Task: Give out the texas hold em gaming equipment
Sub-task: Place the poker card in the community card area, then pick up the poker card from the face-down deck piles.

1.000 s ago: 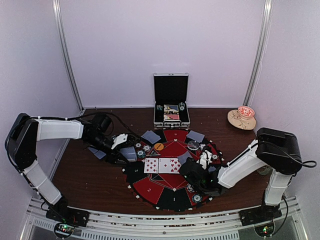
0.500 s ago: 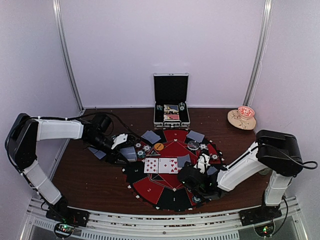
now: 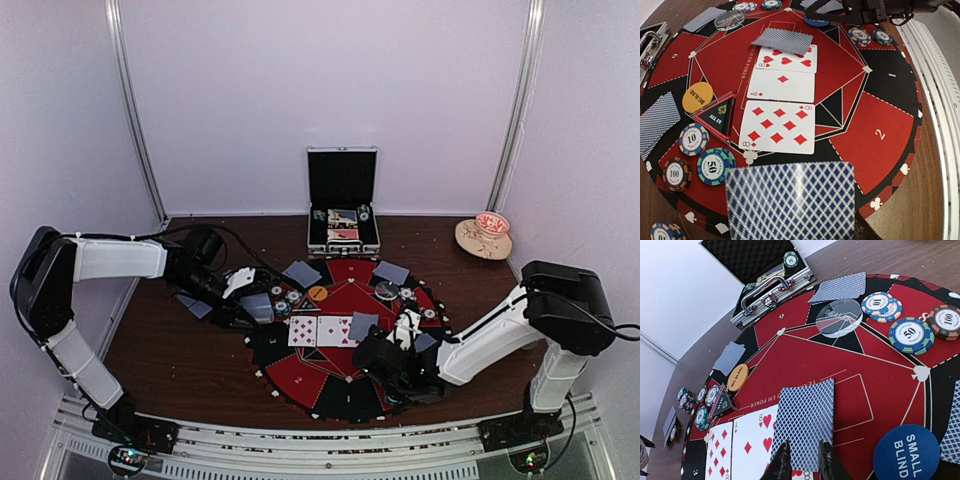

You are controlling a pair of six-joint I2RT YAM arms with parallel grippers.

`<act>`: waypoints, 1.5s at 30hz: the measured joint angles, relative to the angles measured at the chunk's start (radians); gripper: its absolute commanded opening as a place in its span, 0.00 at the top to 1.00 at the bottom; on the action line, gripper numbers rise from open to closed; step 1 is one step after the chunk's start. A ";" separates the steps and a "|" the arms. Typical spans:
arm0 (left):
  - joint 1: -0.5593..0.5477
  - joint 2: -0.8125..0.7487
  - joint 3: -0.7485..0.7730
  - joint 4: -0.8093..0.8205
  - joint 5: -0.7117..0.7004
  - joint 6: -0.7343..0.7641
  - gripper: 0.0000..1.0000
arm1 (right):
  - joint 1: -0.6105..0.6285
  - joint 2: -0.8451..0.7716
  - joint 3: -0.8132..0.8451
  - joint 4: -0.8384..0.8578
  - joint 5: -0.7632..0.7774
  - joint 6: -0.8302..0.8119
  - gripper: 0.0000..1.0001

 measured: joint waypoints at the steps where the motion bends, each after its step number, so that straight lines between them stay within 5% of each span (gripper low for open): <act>1: 0.000 0.000 0.000 0.000 0.000 0.000 0.54 | 0.002 0.000 0.000 -0.005 0.003 0.002 0.80; 9: 0.000 0.000 0.000 0.000 0.000 0.000 0.54 | 0.010 -0.028 0.000 -0.049 0.024 0.014 0.76; 16: 0.000 0.000 0.000 0.000 0.000 0.000 0.54 | 0.009 -0.147 -0.012 -0.015 -0.005 -0.137 0.37; 21: 0.000 0.000 0.000 0.000 0.000 0.000 0.54 | -0.003 -0.206 0.060 0.036 -0.195 -0.332 0.24; 32: -0.004 -0.002 0.000 -0.001 0.001 0.002 0.54 | -0.097 0.009 0.476 0.014 -0.787 -0.548 0.23; 45: -0.014 -0.008 0.000 -0.013 0.005 0.024 0.54 | -0.138 0.166 0.586 -0.076 -0.967 -0.583 0.25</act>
